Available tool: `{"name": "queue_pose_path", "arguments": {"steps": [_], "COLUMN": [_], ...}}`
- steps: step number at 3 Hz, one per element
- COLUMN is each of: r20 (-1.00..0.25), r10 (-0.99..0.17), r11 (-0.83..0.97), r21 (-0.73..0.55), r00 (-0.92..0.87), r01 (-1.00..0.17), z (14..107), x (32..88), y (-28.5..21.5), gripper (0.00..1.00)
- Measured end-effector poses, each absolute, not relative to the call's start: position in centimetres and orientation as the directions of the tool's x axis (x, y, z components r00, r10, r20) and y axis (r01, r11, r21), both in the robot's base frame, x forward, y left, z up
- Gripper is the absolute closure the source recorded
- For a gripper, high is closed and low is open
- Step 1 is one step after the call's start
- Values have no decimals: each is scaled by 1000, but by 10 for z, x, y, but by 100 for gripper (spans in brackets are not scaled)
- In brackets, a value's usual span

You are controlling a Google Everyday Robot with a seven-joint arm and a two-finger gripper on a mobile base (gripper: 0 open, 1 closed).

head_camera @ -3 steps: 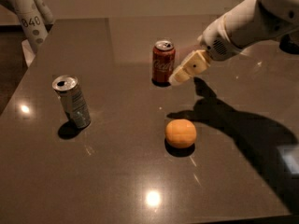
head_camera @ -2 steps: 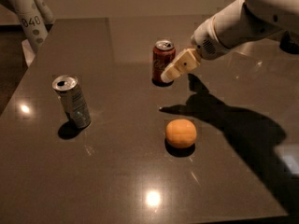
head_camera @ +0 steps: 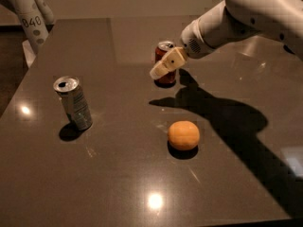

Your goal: Knock coke can over

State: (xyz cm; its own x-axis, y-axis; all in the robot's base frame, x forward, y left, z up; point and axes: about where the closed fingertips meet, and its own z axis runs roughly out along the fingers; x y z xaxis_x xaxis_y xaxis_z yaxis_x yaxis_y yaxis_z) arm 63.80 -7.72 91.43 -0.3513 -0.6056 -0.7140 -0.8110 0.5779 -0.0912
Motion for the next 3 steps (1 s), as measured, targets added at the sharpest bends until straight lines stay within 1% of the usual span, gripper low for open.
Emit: {"name": "queue_pose_path", "arguments": {"steps": [1, 2, 3], "r20": [-719, -717, -707], "r10": [-599, -600, -611], "r11": [570, 559, 539], "r21": [-74, -58, -44], "r00": [-352, -355, -355], "r01": [-818, -827, -841], "z": [911, 909, 916], "x": [647, 654, 654], "y": [-65, -61, -64], "gripper": [16, 46, 70]}}
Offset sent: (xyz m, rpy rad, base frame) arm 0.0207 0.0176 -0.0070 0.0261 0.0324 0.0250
